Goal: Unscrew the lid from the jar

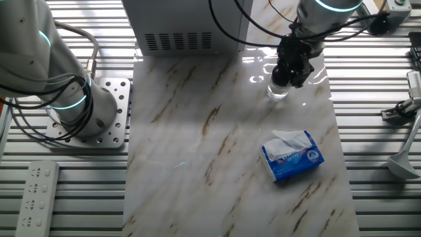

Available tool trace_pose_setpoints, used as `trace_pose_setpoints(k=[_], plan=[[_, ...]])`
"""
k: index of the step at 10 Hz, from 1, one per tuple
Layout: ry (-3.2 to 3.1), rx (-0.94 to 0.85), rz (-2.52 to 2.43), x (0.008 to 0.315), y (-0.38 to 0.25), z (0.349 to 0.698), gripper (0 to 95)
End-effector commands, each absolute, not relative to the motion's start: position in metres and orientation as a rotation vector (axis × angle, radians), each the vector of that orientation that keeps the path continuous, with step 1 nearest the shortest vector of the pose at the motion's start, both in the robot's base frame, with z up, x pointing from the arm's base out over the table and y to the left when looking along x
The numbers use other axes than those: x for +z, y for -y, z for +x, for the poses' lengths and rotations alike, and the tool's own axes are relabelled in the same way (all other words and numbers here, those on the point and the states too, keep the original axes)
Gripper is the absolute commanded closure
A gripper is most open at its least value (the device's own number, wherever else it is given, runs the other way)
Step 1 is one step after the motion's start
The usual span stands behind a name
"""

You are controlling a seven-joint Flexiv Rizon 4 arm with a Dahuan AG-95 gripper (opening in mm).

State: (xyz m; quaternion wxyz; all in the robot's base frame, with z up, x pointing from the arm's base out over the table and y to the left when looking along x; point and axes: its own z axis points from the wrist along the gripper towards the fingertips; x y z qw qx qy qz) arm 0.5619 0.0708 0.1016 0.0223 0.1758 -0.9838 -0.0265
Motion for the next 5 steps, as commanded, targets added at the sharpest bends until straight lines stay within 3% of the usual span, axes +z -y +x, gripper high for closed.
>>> trace_pose_setpoints(k=[1,5], plan=[[3.025,-0.085,0.661,0.1004,-0.0712,0.5624,57.0],[2.962,-0.069,0.893,0.1005,-0.0711,0.5623,57.0]])
